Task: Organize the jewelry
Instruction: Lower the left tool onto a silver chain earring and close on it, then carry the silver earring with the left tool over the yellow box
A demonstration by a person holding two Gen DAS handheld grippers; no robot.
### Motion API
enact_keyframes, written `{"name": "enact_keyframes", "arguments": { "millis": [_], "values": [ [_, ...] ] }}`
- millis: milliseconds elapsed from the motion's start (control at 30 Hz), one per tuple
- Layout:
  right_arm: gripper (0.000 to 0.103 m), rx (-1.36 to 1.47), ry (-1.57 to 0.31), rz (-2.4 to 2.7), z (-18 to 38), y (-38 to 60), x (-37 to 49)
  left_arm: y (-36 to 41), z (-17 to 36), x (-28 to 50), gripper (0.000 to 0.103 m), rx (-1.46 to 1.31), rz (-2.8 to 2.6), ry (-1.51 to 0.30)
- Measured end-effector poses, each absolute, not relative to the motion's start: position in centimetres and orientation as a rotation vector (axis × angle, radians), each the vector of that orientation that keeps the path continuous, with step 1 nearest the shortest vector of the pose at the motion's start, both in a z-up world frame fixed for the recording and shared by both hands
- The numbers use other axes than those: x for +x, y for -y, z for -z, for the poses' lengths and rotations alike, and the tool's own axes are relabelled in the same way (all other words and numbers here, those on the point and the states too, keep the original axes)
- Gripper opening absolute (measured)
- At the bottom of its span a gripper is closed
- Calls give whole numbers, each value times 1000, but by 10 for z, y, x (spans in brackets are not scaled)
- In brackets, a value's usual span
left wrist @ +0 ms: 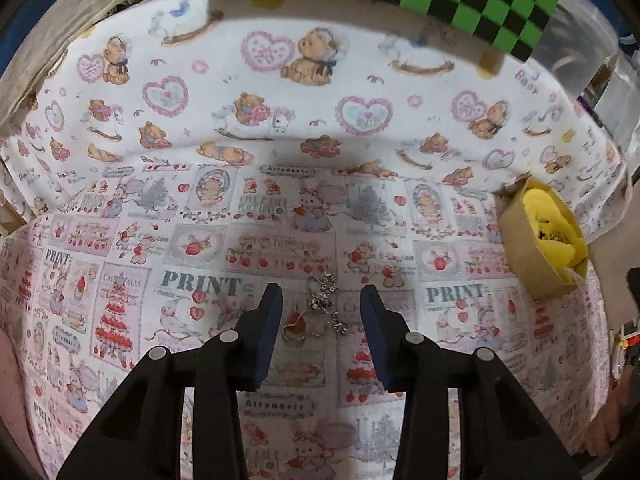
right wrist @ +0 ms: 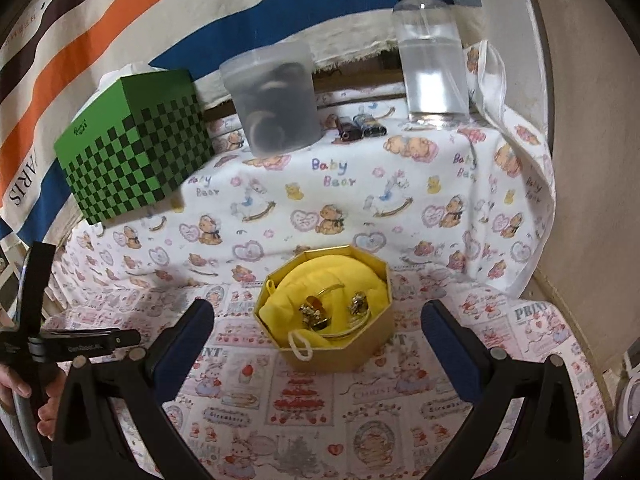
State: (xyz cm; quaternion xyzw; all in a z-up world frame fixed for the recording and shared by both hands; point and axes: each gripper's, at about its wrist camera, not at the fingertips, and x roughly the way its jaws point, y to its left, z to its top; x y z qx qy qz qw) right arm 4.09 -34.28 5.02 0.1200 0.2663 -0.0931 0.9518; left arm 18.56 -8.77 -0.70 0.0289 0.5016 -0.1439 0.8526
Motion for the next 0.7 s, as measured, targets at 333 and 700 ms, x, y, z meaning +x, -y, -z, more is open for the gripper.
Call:
{"name": "enact_keyframes", "arguments": {
  "millis": [333,700],
  "values": [
    [103,232,-544,200,-53,344,39,96,20,189,15,127,247,-1062],
    [103,244,-548,220,-53,349,39,58,-18,182,1,16,258,-1006]
  ]
}}
